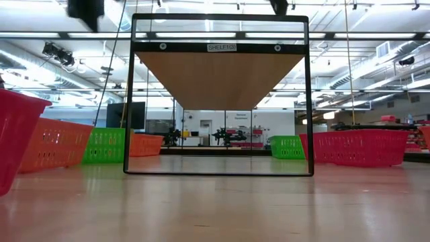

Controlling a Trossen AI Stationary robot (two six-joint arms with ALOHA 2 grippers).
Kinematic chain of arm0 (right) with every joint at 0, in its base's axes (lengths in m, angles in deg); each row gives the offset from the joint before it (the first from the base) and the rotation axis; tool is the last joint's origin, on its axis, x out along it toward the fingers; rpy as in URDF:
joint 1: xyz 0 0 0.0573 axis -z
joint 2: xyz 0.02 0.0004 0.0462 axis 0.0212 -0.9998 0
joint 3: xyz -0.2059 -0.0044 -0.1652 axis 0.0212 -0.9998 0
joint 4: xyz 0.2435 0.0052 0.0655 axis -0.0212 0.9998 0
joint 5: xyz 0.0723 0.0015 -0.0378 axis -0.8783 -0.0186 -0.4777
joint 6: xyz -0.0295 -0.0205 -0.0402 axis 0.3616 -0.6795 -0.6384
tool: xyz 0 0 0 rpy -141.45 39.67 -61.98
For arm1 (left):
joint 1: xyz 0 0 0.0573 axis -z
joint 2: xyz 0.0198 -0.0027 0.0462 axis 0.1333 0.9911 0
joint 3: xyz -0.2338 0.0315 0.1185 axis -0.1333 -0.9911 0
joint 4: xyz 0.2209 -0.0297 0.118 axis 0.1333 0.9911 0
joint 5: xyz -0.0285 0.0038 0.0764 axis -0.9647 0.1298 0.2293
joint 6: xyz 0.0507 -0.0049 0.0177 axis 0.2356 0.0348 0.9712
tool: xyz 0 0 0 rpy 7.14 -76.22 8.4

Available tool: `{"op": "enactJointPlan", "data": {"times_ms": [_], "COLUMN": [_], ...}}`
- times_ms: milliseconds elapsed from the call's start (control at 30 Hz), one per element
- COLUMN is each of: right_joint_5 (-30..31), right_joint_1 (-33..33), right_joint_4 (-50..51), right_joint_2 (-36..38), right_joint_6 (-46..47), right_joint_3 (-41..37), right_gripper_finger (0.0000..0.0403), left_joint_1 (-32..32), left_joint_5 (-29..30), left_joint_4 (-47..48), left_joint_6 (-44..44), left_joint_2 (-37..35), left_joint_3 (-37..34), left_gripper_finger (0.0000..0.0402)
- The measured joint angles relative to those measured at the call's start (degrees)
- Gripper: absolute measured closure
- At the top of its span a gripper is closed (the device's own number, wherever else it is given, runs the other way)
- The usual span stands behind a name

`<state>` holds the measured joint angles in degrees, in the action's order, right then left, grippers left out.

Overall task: Stack baskets on shelf by color
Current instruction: Put the top left green bin on the shelf

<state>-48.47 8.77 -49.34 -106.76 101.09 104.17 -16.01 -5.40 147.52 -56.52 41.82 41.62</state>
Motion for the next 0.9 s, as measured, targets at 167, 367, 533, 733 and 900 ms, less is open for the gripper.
{"op": "enactJointPlan", "data": {"times_ms": [167,367,533,733,900], "right_joint_5": [2.7,2.5,2.5,0.2,0.4], "right_joint_1": [0.0,0.0,0.0,0.0,-0.1], "right_joint_4": [3.1,3.9,5.0,8.2,9.2], "right_joint_2": [0.0,0.0,0.0,0.0,0.1], "right_joint_6": [0.8,0.6,1.0,2.7,4.1], "right_joint_3": [0.0,0.0,0.0,0.0,0.0], "right_gripper_finger": [0.0205,0.019,0.0192,0.0192,0.0192], "left_joint_1": [0.0,0.1,-0.3,2.3,5.8], "left_joint_5": [4.1,5.4,6.6,-3.4,-2.9], "left_joint_4": [2.3,-5.3,-10.4,-19.9,-24.1], "left_joint_6": [-1.0,6.4,11.9,13.7,14.9], "left_joint_2": [2.7,3.9,4.4,4.5,6.1], "left_joint_3": [-3.7,-11.0,-17.7,-22.1,-22.8], "left_gripper_finger": [0.0149,0.0146,0.0152,0.0156,0.0157]}}
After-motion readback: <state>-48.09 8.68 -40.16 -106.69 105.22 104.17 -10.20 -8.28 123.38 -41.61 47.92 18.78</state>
